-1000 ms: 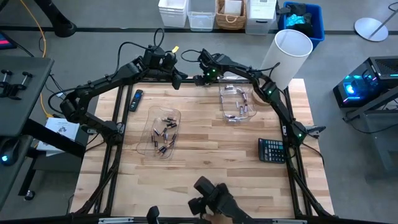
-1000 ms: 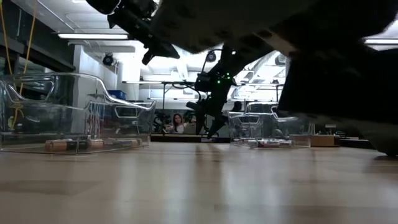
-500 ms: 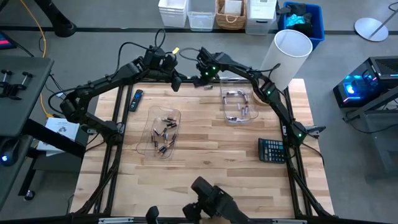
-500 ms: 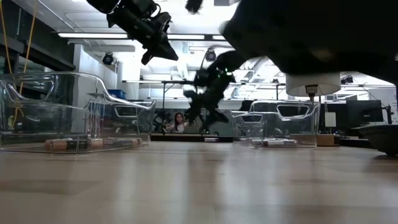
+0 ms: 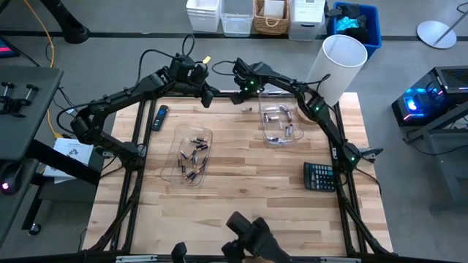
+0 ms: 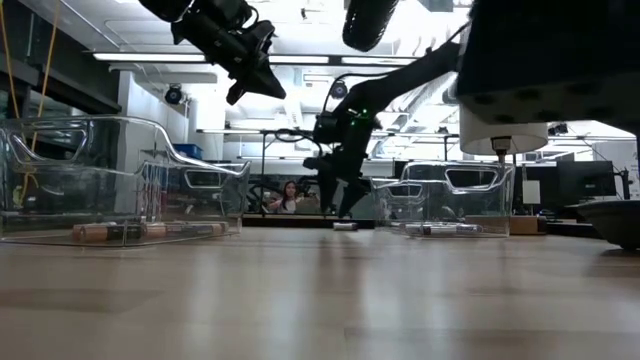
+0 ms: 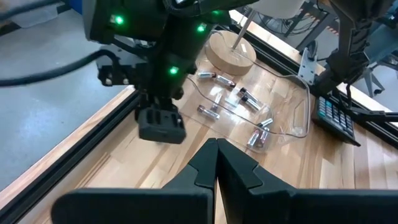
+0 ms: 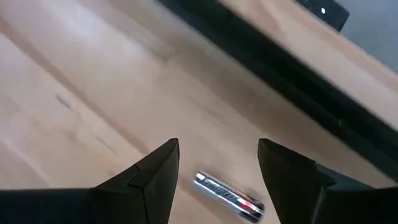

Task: Sort batteries
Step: Put the silver battery into the right transparent bin

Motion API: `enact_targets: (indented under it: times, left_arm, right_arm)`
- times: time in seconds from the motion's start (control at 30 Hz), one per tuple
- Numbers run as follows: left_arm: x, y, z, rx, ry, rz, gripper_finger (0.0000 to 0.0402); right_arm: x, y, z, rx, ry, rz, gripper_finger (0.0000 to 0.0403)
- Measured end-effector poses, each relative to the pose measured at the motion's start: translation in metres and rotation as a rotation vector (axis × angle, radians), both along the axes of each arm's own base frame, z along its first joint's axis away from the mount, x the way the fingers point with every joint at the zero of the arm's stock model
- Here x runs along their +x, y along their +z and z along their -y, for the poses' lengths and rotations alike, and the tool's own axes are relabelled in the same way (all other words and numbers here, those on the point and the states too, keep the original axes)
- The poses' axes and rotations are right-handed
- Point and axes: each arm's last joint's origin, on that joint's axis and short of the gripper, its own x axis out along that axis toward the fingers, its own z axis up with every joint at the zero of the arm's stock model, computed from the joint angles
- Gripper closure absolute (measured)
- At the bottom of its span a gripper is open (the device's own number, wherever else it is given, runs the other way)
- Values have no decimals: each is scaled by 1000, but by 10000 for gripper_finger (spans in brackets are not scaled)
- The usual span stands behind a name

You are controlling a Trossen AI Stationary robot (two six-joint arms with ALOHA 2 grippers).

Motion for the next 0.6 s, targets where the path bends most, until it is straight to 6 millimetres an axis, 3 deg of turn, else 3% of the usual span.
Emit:
enact_targets:
  times: [0.27,0.4,0.6]
  left_arm:
    - [0,0,0,-7,4,2,401]
    - [0,0,0,-7,4,2,402]
    - [0,0,1,-14,-3,2,401]
  right_arm:
    - [7,-2,-20,-3,148,-61,190]
    - [21,-1,-34,-117,420,-39,190]
    - [25,-3,-55,-248,731,-234,190]
